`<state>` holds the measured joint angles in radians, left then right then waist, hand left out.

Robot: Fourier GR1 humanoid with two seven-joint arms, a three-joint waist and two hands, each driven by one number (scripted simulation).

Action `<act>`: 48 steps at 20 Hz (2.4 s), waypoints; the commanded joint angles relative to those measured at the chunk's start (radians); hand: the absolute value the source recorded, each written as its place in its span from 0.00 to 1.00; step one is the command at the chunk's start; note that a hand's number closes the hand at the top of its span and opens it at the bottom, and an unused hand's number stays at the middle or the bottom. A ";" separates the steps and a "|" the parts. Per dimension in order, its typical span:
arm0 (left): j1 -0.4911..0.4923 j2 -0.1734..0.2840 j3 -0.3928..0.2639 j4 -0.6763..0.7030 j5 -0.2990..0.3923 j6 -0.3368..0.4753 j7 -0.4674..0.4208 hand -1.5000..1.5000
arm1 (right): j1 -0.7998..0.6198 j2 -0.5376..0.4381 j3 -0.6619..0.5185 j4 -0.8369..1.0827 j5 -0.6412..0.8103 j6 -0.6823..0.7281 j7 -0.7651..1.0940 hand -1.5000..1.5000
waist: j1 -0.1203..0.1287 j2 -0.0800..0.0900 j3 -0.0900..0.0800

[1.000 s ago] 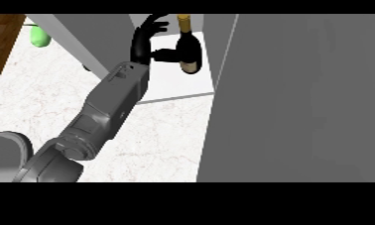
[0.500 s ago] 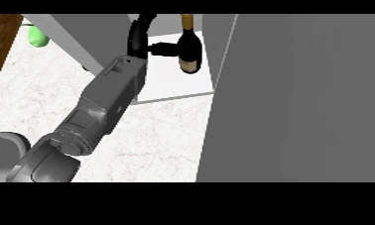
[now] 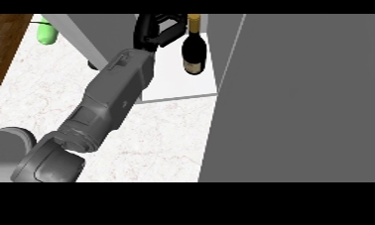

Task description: Pick up the wine, place it into the cabinet and close the cabinet

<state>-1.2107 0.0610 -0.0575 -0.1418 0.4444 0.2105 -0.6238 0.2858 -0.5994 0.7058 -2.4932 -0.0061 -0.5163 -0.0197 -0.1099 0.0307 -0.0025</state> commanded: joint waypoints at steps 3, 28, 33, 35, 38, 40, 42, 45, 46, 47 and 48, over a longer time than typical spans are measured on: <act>-0.022 -0.035 0.027 -0.008 0.021 -0.101 0.011 0.00 | 0.062 -0.051 -0.020 -0.165 -0.036 0.007 0.065 0.00 | 0.024 -0.010 0.001; 0.258 -0.061 -0.117 -0.370 0.115 -0.271 0.109 0.00 | 0.083 -0.069 -0.056 -0.192 -0.011 -0.080 0.148 0.00 | 0.118 -0.046 0.001; 0.414 -0.061 -0.183 -0.508 0.159 -0.247 0.138 0.00 | 0.128 -0.091 -0.059 -0.221 -0.028 -0.083 0.105 0.00 | 0.115 -0.052 0.002; 0.458 -0.061 -0.238 -0.601 0.174 -0.193 0.171 0.00 | 0.128 -0.087 -0.041 -0.212 -0.014 -0.089 0.101 0.00 | 0.118 -0.055 0.002; 0.582 -0.061 -0.275 -0.680 0.146 -0.211 0.148 0.00 | 0.143 -0.105 -0.025 -0.243 0.021 -0.099 0.110 0.00 | 0.116 -0.050 0.001; 0.654 -0.061 -0.296 -0.782 0.140 -0.182 0.159 0.00 | 0.135 -0.085 -0.029 -0.207 0.001 -0.103 0.087 0.00 | 0.123 -0.048 0.002; 0.759 -0.042 -0.328 -0.857 0.117 -0.188 0.155 0.00 | 0.152 -0.110 -0.029 -0.218 0.015 -0.102 0.075 0.00 | 0.129 -0.052 0.002; 0.820 -0.011 -0.333 -0.959 0.129 -0.181 0.199 0.00 | 0.134 -0.143 -0.059 -0.261 -0.002 -0.097 0.128 0.00 | 0.122 -0.044 0.001; 0.840 -0.031 -0.347 -1.013 0.123 -0.138 0.218 0.00 | 0.121 -0.135 -0.059 -0.246 0.008 -0.100 0.120 0.00 | 0.121 -0.043 0.002; 0.858 0.012 -0.339 -1.104 0.142 -0.139 0.269 0.00 | 0.135 -0.144 -0.065 -0.232 0.003 -0.098 0.101 0.00 | 0.124 -0.046 0.002; 0.938 0.052 -0.343 -1.125 0.149 -0.189 0.243 0.00 | 0.134 -0.140 -0.048 -0.216 0.021 -0.104 0.102 0.00 | 0.124 -0.044 0.002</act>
<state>-0.4103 0.0500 -0.3839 -1.1127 0.5784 0.0428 -0.4108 0.3674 -0.7085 0.6448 -2.5149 0.0034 -0.6135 -0.0014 0.0127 -0.0152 -0.0006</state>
